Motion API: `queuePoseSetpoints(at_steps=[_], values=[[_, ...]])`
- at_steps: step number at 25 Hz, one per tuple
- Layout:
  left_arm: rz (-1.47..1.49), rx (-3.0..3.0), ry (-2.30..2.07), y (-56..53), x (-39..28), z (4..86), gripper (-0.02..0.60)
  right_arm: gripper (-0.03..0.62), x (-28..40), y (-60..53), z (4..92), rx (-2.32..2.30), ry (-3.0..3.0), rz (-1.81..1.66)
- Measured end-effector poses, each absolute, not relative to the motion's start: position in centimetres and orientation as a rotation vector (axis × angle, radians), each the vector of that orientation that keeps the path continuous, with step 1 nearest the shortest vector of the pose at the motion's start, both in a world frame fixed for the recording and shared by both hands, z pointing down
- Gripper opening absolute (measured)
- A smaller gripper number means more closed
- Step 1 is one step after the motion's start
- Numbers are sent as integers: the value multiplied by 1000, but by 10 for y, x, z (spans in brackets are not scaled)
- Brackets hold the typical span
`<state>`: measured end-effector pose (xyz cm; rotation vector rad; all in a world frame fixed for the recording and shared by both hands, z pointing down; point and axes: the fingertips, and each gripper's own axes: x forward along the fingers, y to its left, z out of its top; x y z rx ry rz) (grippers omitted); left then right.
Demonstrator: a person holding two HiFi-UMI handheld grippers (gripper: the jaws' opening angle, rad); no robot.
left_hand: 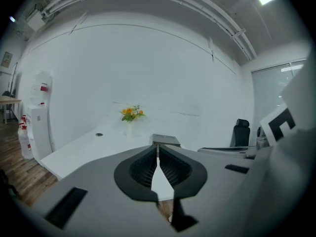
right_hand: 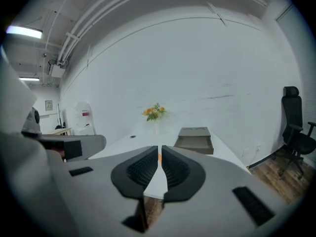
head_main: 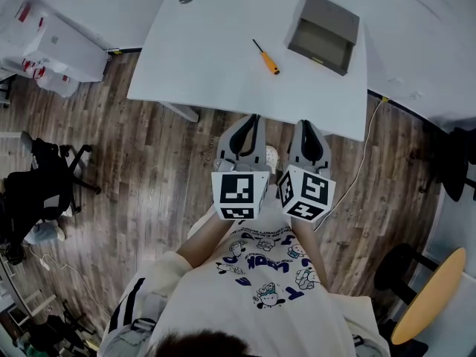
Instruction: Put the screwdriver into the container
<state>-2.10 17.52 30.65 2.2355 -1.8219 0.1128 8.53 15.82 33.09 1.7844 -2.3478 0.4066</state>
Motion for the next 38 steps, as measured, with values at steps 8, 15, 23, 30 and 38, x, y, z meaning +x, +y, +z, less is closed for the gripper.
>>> queuePoseSetpoints(at_steps=[8,15,23,30,38], values=[[126,2177,-1865,140,-20,310,28,41,83,120,334,1707,-2381,412],[135,2144,-1899,103,-14,311,28,41,84,78,335,1644,-2415,425],[132,2079,-1960,65,-16,308,28,41,83,35,329,1566,-2456,416],[113,2036,-2004,36,-9,303,28,41,89,3,326,1506,-2480,404],[107,1979,-2047,9,-2,310,28,41,89,-27,334,1414,-2509,395]])
